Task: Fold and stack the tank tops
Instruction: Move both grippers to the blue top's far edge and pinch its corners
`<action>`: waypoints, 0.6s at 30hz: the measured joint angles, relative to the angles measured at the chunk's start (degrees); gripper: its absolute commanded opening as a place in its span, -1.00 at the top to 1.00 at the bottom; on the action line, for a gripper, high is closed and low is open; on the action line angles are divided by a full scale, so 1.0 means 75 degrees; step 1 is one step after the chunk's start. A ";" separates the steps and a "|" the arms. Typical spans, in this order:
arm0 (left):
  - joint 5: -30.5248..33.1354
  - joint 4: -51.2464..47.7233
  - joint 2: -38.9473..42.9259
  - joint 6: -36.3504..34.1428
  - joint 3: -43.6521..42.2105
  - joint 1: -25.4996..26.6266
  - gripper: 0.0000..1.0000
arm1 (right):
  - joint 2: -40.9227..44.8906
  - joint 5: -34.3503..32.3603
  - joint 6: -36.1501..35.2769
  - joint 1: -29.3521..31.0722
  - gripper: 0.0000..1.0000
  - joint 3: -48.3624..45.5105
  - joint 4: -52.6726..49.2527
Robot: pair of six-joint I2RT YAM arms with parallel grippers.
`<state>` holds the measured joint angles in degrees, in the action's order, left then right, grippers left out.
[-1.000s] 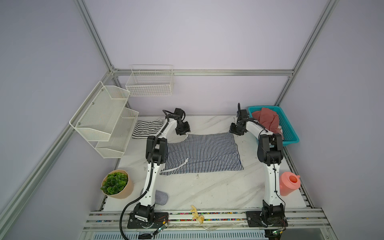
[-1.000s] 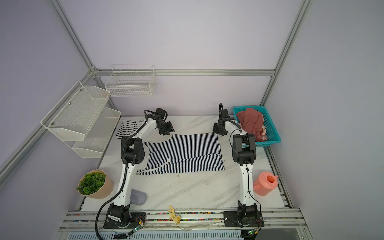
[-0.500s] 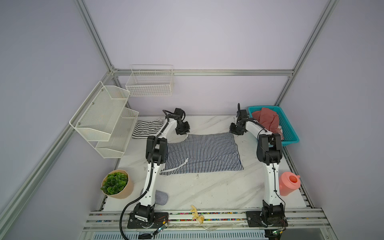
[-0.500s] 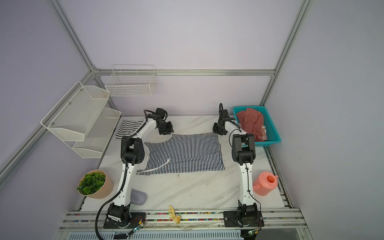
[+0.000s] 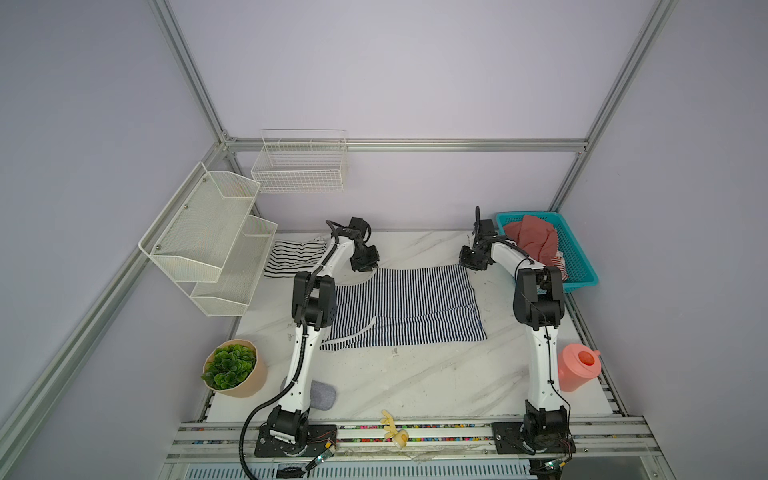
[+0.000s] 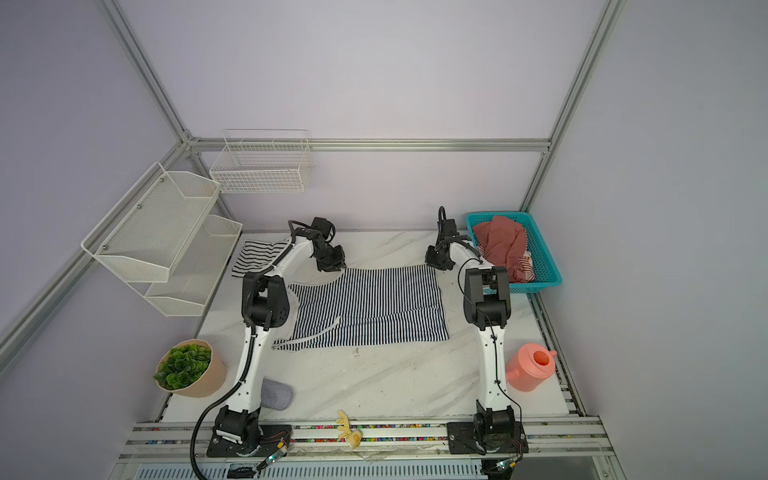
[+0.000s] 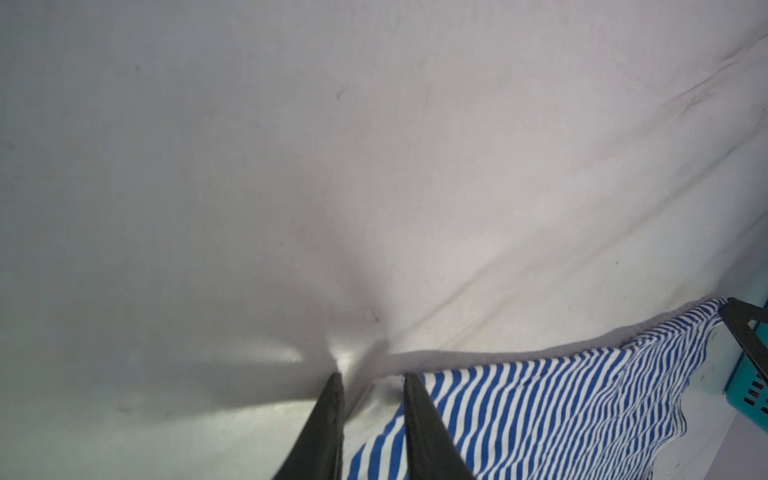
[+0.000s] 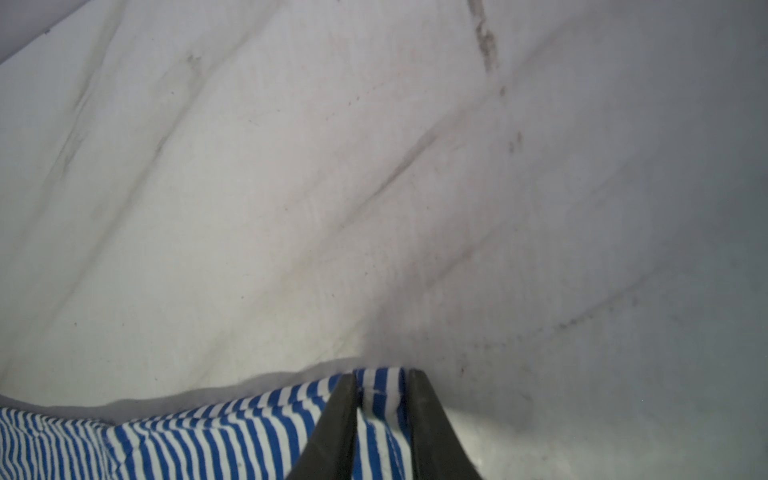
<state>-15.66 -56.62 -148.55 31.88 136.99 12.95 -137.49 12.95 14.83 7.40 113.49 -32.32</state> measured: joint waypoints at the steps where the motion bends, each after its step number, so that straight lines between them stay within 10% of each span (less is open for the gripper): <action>1: 0.0012 -0.0012 0.0000 -0.0009 0.0000 0.0006 0.59 | 0.0000 0.0000 -0.0003 0.0000 0.56 -0.0003 0.0003; 8: 0.0032 -0.0050 -0.0035 -0.0006 0.0000 0.0082 0.94 | 0.0000 0.0055 -0.0041 -0.0003 1.00 -0.0055 0.0029; 18: 0.0117 -0.0044 -0.0006 -0.0006 -0.0003 0.0119 1.00 | 0.0297 0.0070 -0.0172 -0.0003 1.00 -0.0647 0.0440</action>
<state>-14.79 -56.95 -148.59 31.83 136.97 13.85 -135.26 13.47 13.54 7.38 108.64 -29.02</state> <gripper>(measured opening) 0.047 0.051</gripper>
